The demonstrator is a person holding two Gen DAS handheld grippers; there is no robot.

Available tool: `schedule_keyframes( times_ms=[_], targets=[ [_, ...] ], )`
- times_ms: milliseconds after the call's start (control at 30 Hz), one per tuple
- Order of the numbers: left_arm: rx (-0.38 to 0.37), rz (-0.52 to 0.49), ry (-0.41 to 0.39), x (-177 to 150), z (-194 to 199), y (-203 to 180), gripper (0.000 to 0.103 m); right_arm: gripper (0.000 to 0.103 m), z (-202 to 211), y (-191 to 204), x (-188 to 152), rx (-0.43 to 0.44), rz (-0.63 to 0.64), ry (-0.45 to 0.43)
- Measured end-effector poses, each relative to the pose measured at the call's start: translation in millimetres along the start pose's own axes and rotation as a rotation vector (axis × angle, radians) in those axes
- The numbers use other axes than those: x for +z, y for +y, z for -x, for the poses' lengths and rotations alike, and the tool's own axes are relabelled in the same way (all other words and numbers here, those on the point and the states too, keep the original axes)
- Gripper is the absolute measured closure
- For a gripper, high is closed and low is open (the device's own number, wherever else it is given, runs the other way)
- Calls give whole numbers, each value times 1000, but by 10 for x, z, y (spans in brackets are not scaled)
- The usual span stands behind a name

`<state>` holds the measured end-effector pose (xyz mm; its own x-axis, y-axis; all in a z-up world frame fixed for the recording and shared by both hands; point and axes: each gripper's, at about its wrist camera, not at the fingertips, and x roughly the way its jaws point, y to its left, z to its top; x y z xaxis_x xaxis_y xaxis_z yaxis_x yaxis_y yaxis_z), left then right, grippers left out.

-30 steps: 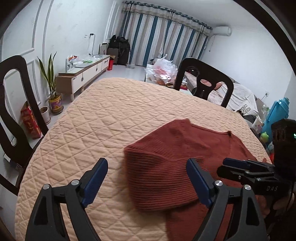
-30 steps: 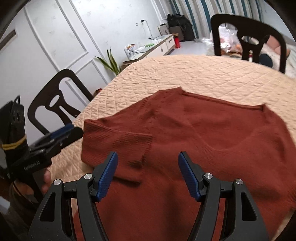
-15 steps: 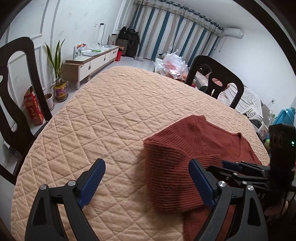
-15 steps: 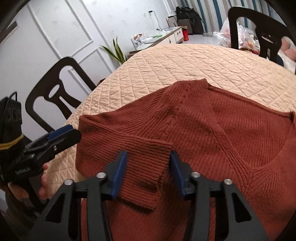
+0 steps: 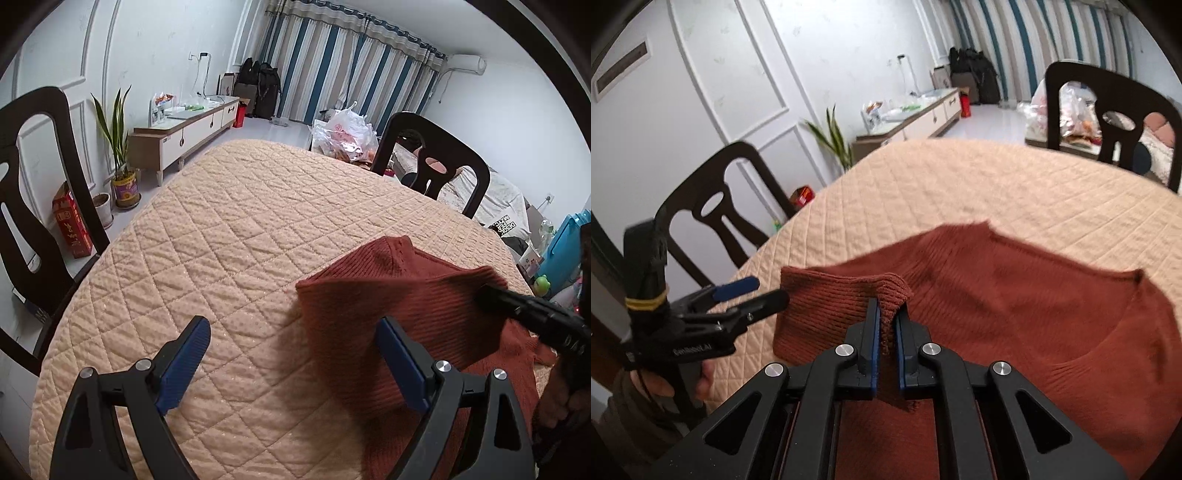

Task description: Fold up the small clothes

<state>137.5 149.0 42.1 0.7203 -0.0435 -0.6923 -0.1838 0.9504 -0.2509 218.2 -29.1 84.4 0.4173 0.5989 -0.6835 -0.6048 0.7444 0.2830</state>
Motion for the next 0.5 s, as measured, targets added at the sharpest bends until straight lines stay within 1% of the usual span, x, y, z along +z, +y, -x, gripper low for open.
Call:
schedule_keyframes(
  times_ms=[167, 300, 400, 500],
  targets=[
    [12, -29, -9, 63, -21, -122, 10, 96, 196, -176, 54, -49, -38, -40],
    [30, -38, 3, 114, -120, -196, 10, 96, 279, -331, 53, -88, -72, -57],
    [46, -58, 15, 130, -201, -258, 10, 96, 267, -422, 26, -101, -88, -41],
    [80, -87, 37, 130, -308, -327, 10, 96, 189, -501, -24, -131, -105, -18]
  ],
)
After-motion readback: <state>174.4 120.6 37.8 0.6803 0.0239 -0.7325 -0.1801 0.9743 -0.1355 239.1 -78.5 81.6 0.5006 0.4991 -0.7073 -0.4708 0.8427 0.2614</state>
